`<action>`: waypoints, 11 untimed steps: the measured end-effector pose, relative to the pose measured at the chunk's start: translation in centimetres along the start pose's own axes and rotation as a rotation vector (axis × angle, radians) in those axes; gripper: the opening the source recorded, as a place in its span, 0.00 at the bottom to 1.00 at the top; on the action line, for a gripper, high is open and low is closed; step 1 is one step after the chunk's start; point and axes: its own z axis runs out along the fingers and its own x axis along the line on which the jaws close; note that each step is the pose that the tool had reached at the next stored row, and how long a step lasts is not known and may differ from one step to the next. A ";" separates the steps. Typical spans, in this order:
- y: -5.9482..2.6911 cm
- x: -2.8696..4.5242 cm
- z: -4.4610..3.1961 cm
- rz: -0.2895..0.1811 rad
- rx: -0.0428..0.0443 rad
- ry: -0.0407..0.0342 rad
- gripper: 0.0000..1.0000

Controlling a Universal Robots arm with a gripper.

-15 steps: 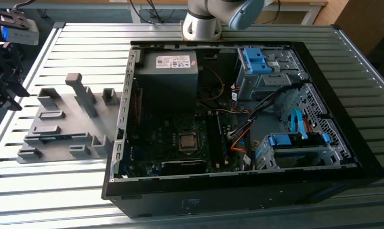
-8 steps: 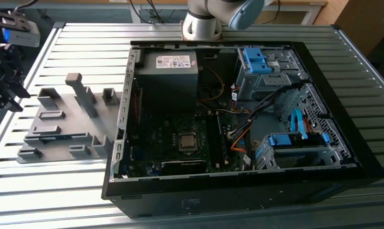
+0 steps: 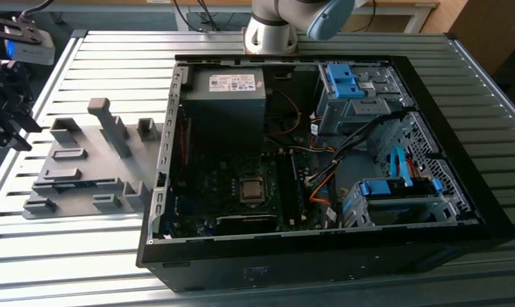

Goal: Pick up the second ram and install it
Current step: 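Pick up the second ram and move it above second insertion slot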

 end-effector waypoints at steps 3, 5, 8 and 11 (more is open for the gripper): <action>0.00 0.00 0.08 0.000 0.0000 0.0000 0.41; 0.00 0.00 0.14 0.000 0.0000 0.0000 0.41; -0.01 0.01 0.22 0.000 -0.0001 0.0000 0.41; -0.01 0.01 0.30 0.000 0.0000 0.0000 0.41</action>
